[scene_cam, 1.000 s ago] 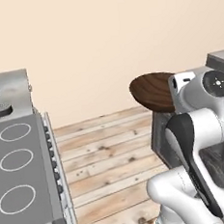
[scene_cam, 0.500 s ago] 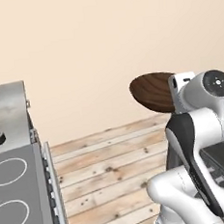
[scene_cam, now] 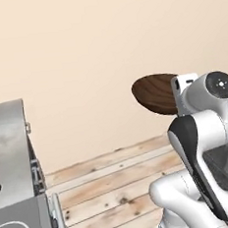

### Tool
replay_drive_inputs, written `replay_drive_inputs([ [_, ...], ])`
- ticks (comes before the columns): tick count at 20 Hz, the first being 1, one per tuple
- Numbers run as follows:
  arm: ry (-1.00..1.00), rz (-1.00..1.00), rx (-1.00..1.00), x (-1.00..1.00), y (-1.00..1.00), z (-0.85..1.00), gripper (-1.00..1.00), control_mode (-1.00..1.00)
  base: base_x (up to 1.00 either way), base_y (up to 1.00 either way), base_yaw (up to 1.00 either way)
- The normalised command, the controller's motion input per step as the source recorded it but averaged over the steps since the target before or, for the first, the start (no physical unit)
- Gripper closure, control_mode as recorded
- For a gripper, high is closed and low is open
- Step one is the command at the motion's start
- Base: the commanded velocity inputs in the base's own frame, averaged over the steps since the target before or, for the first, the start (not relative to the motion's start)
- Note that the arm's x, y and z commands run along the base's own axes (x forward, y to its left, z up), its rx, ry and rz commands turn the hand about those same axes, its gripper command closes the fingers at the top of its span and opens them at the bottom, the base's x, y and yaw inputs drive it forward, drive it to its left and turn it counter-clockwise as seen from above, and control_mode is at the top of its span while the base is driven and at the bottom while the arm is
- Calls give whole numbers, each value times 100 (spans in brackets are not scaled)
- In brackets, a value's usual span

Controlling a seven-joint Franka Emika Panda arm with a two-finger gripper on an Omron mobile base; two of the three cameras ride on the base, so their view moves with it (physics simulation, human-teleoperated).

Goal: Pick up the bowls from the cabinet and place each bowl in front of a stool on the dining counter.

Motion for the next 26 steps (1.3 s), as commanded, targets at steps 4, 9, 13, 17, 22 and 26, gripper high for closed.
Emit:
replay_drive_inputs([
  [4, 0, 0, 0, 0, 0, 0, 100, 100, 100, 0, -13],
  [9, 0, 0, 0, 0, 0, 0, 100, 100, 100, 0, -37],
  [13, 0, 0, 0, 0, 0, 0, 100, 100, 100, 16, -66],
  [17, 0, 0, 0, 0, 0, 0, 100, 100, 90, 17, -77],
  [22, 0, 0, 0, 0, 0, 0, 100, 100, 64, 33, -88],
  [26, 0, 0, 0, 0, 0, 0, 100, 100, 72, 48, -87],
])
